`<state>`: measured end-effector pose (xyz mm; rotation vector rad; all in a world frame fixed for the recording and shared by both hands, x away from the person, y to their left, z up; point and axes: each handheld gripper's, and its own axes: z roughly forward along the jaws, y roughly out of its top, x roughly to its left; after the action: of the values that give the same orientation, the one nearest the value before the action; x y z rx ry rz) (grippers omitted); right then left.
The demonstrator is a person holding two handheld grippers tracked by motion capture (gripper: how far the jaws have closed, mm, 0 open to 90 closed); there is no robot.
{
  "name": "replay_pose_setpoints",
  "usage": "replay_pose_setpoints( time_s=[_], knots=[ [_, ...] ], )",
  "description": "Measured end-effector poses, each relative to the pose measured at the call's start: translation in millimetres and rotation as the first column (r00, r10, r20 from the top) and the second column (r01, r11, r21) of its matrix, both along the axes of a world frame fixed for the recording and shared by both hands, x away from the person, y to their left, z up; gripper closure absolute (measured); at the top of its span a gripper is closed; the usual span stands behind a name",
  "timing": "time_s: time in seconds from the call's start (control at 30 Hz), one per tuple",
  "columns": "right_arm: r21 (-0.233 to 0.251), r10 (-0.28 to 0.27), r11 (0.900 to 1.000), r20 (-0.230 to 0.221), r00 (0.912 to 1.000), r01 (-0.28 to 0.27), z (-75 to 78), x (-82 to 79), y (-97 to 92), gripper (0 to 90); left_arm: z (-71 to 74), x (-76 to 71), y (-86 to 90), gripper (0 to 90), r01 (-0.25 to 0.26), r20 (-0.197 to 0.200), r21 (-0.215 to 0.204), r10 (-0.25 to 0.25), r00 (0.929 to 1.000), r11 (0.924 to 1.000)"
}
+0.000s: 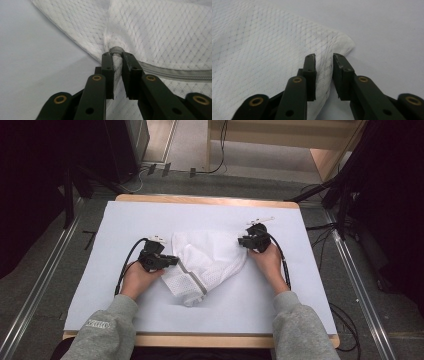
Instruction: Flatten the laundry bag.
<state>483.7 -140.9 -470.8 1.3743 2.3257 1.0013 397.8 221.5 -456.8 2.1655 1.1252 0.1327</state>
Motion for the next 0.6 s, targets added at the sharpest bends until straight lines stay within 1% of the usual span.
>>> replay_pose_setpoints(
  time_s=[0.1,0.13,0.17,0.2,0.23,0.27,0.3,0.33,0.4,0.47,0.5,0.53,0.57,0.6],
  knots=[
    [0.007,0.000,1.0000,-0.015,0.9999,0.001,0.5,-0.2,-1.7,83.7,0.2,0.5,0.6,85.0,-0.004,-0.016,-0.011,0.004,0.9999,0.9999],
    [0.010,0.002,0.9999,-0.020,0.9998,-0.002,0.7,-0.1,-2.1,87.4,0.4,1.0,1.5,85.5,-0.007,-0.025,-0.020,0.007,0.9997,0.9998],
    [0.014,0.009,0.9999,-0.026,0.9996,-0.008,0.8,-0.1,-2.3,88.9,0.9,1.5,2.9,85.8,-0.008,-0.039,-0.031,0.007,0.9992,0.9995],
    [0.016,0.010,0.9998,-0.030,0.9995,-0.009,1.0,-0.1,-2.4,89.5,1.7,2.3,5.3,86.1,-0.009,-0.051,-0.043,0.007,0.9987,0.9990],
    [0.018,0.008,0.9998,-0.032,0.9995,-0.008,1.2,0.0,-2.4,89.6,1.7,2.3,5.3,86.4,-0.009,-0.051,-0.043,0.007,0.9987,0.9990],
    [0.018,0.008,0.9998,-0.031,0.9995,-0.008,1.2,0.0,-2.4,89.6,4.5,2.1,9.6,86.6,-0.021,-0.058,-0.060,0.017,0.9982,0.9980],
    [0.018,0.006,0.9998,-0.034,0.9994,-0.005,1.4,0.1,-2.7,89.6,4.5,2.1,9.6,86.6,-0.021,-0.058,-0.060,0.017,0.9982,0.9980],
    [0.014,0.005,0.9999,-0.030,0.9995,-0.005,1.6,0.4,-3.4,89.6,8.1,1.2,13.6,86.6,-0.028,-0.050,-0.063,0.025,0.9984,0.9976],
    [0.009,-0.006,0.9999,-0.024,0.9997,0.006,2.9,0.8,-6.2,89.6,11.1,-0.3,17.9,86.6,-0.036,-0.051,-0.068,0.032,0.9982,0.9970],
    [0.016,-0.029,0.9994,-0.024,0.9993,0.030,4.9,1.1,-11.4,89.6,12.4,-1.0,20.2,86.6,-0.036,-0.055,-0.077,0.032,0.9980,0.9964],
    [0.016,-0.029,0.9994,-0.024,0.9993,0.030,4.9,1.1,-11.4,89.6,14.1,-2.3,22.8,86.6,-0.041,-0.060,-0.082,0.036,0.9975,0.9958],
    [0.029,-0.042,0.9987,-0.020,0.9989,0.043,7.1,2.0,-18.2,89.6,17.4,-5.3,26.6,86.6,-0.044,-0.058,-0.083,0.039,0.9975,0.9956],
    [0.037,-0.054,0.9978,-0.017,0.9984,0.055,8.7,2.2,-22.6,89.6,17.4,-5.3,26.6,86.6,-0.044,-0.058,-0.083,0.039,0.9975,0.9956],
    [0.039,-0.065,0.9971,-0.015,0.9978,0.065,9.7,2.1,-25.0,89.6,20.2,-8.4,30.6,86.6,-0.050,-0.058,-0.090,0.044,0.9973,0.9947]
  ],
)
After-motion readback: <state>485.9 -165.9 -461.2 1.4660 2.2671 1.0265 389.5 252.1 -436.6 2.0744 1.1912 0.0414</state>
